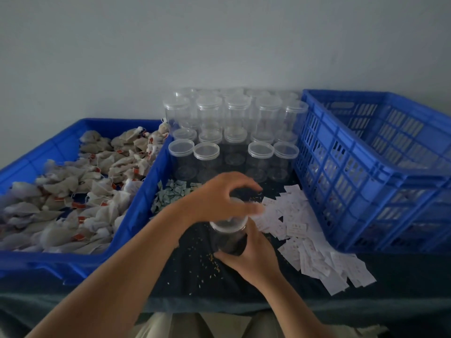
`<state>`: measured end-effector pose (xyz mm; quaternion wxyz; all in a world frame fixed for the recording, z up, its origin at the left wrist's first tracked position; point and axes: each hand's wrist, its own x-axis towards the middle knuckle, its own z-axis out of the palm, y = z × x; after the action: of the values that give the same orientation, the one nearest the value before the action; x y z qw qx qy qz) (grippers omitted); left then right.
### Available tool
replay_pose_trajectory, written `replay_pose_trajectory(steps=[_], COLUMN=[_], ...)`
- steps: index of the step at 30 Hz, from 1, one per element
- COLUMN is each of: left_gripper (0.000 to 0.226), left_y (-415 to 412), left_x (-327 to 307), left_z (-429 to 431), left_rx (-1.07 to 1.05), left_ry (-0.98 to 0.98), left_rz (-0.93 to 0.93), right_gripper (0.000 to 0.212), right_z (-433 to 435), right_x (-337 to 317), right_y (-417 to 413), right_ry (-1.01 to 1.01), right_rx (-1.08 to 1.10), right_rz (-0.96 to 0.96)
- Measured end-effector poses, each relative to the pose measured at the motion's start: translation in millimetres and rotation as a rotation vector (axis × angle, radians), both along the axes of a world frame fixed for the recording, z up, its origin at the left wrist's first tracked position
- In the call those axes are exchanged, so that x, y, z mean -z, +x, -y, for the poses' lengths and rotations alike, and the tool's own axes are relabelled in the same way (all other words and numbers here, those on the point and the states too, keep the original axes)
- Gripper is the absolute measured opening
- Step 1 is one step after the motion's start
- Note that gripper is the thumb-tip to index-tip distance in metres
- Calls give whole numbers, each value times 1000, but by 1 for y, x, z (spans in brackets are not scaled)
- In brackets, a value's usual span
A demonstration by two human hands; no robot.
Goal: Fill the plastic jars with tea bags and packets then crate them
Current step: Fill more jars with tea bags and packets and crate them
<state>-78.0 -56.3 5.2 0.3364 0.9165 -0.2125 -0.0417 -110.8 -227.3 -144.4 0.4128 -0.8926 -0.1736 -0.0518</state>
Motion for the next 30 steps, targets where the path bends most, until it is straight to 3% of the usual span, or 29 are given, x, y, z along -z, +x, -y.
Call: replay_pose_trajectory(steps=[2,4,11,22,25,27,29,30], left_gripper=[80,94,77,52,55,44,27,29], left_y=[-12,-21,-27,-30,-27,-21,-8,1], left_x=[-5,-8,-22,-1,4,0,-5,-5], left_z=[1,1,3,20,25,15,1,-12], left_rx=[168,174,81,-255,-422,-511,-538,-552], left_ry=[406,589,518,450,353,305,287,206], left_rz=[-45,-102,173,347,292,274,247,172], right_gripper=[80,85,70,68,81,84,89,91], right_z=[2,4,7,8,8,8,12,14], right_x=[-1,-1,-2,-1,0,4,4,2], right_y=[-2,-3,-4,-2,-2,-1,1,2], right_ry=[23,65,189,203,158,126,215,295], right_rx=[-27,-35,-48,-3,52,161,316,374], right_rz=[15,10,1,42,135,224,151,67])
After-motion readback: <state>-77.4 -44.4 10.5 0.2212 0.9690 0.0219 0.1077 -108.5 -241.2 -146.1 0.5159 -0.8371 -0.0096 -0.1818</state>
